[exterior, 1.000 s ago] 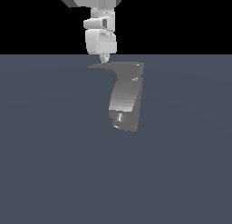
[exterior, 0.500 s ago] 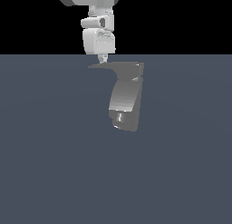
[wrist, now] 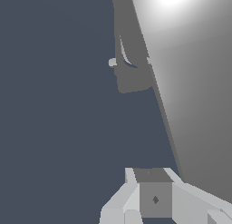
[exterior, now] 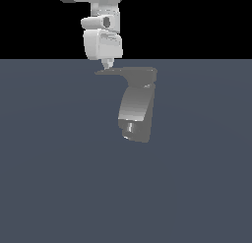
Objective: Turn on the faucet by rotating a designated handle.
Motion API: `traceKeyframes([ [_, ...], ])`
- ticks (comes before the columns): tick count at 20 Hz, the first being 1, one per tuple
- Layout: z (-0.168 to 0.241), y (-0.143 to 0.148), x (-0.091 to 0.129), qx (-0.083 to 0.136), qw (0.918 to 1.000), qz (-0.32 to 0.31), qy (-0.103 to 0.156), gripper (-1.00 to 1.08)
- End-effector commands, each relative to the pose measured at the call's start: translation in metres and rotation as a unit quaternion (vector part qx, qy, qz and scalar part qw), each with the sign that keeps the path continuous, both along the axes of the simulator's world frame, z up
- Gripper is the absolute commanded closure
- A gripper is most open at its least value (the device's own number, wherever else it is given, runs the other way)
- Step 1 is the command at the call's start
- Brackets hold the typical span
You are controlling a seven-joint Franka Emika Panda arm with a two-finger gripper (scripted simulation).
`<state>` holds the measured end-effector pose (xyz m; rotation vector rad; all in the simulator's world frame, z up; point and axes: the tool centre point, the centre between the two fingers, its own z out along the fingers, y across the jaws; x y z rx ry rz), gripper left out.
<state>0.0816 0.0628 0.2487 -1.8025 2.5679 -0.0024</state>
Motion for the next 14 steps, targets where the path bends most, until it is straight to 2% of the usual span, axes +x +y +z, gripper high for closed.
traceKeyframes([
  [1, 0.0, 0.003, -0.009, -0.001, 1.0, 0.0, 0.002, 1.08],
  [14, 0.0, 0.018, -0.047, -0.001, 1.0, 0.0, 0.002, 1.08],
])
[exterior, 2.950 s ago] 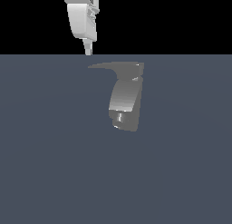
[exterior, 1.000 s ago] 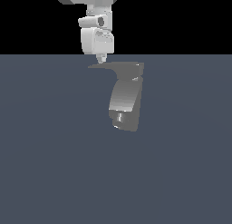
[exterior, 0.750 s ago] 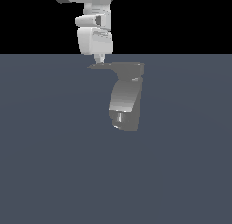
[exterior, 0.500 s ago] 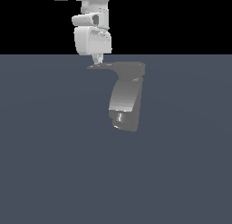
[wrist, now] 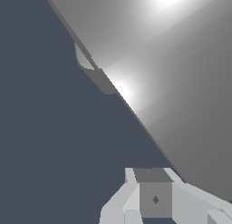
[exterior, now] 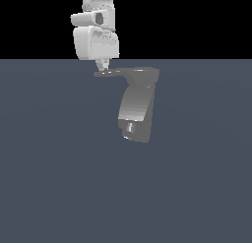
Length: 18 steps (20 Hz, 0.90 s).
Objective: Turn on the faucet by rotating a designated handle.
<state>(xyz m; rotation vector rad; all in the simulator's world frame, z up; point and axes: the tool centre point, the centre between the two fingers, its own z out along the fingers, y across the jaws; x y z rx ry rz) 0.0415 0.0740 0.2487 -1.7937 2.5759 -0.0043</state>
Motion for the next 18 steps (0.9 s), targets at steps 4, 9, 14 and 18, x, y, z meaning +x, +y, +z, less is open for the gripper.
traceKeyframes([
  [4, 0.0, 0.012, -0.019, 0.0, 1.0, 0.004, 0.002, 1.08],
  [9, 0.0, 0.006, -0.023, 0.0, 1.0, 0.007, 0.0, 1.08],
  [14, 0.0, 0.001, -0.037, 0.0, 1.0, 0.007, 0.001, 1.08],
  [18, 0.0, -0.002, -0.049, 0.0, 1.0, 0.006, 0.001, 1.08],
])
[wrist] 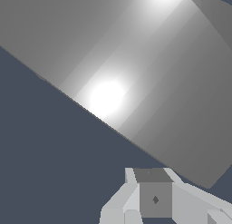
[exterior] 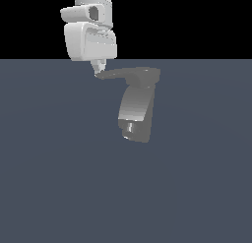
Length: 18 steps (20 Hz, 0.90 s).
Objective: Turn on the faucet by rotating a designated handle.
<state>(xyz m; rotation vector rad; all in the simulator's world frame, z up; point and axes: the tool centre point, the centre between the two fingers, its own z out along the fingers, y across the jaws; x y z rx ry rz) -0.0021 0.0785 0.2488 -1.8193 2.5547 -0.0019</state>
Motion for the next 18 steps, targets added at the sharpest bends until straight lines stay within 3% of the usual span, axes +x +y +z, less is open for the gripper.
traceKeyframes([
  [1, 0.0, -0.008, -0.008, -0.001, 1.0, -0.005, 0.001, 1.08],
  [18, 0.0, -0.025, -0.058, -0.001, 1.0, -0.006, 0.002, 1.08],
])
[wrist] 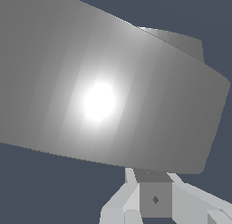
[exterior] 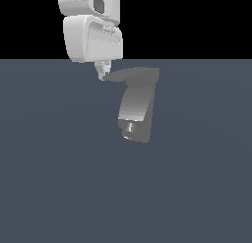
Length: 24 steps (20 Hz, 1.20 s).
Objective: Turn on the faucet by rotating a designated handle.
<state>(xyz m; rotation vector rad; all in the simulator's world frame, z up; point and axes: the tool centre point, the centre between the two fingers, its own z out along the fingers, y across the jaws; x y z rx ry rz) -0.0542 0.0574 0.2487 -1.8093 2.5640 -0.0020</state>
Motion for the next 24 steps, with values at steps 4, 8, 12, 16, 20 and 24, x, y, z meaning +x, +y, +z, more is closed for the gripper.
traceKeyframes([
  [4, 0.0, -0.008, -0.018, -0.001, 1.0, -0.002, 0.002, 1.08],
  [8, 0.0, -0.011, -0.027, 0.0, 1.0, -0.002, 0.002, 1.08],
  [12, 0.0, -0.02, -0.029, 0.0, 1.0, -0.001, 0.001, 1.08],
  [16, 0.0, -0.037, -0.036, 0.0, 1.0, -0.001, 0.001, 1.08],
  [20, 0.0, -0.055, -0.044, 0.0, 1.0, -0.001, 0.001, 1.08],
  [24, 0.0, -0.073, -0.052, 0.0, 1.0, -0.002, 0.001, 1.08],
])
